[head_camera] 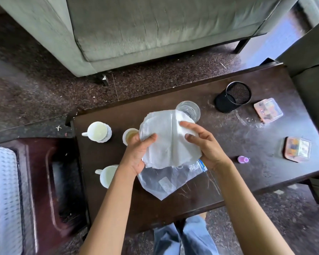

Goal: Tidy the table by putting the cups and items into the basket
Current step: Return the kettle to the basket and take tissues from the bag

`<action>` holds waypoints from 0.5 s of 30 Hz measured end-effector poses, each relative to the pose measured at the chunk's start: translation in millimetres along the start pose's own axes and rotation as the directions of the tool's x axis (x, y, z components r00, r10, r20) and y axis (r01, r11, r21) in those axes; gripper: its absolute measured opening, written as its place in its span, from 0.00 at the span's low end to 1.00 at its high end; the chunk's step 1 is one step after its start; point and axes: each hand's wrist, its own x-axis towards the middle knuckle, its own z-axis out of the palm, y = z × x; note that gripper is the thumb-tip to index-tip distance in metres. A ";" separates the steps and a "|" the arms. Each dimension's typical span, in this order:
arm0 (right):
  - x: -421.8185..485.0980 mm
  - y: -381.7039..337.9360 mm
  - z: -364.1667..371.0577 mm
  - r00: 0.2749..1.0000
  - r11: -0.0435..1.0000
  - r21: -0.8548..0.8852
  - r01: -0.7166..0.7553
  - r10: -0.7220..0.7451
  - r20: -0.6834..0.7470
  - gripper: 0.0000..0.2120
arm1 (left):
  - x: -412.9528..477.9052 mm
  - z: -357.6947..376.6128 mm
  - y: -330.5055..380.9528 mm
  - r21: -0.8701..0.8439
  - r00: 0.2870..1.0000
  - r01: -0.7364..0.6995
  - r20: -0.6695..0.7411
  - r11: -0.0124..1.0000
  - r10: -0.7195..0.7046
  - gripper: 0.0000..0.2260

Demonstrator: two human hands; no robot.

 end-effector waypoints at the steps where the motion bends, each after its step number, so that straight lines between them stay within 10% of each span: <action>1: 1.4 3.6 0.4 0.998 0.989 -0.150 0.013 -0.021 -0.051 0.16 | 0.9 1.0 -3.2 0.024 1.000 -0.005 -0.024 1.000 0.006 0.14; 4: 1.3 8.5 9.8 0.967 0.790 -0.612 0.029 -0.177 -0.182 0.18 | 1.8 2.4 -10.4 0.125 0.998 -0.018 -0.055 0.992 0.025 0.15; 10: -7.5 -8.8 16.1 0.990 0.986 0.134 0.098 -0.110 0.084 0.21 | -8.5 -4.9 -5.6 -0.011 0.992 -0.082 0.094 0.997 0.083 0.16; 15: 9.4 6.5 -3.6 0.997 0.985 -0.173 -0.026 0.038 0.067 0.23 | -2.6 -9.8 -10.0 0.113 1.000 0.008 0.006 0.994 -0.009 0.16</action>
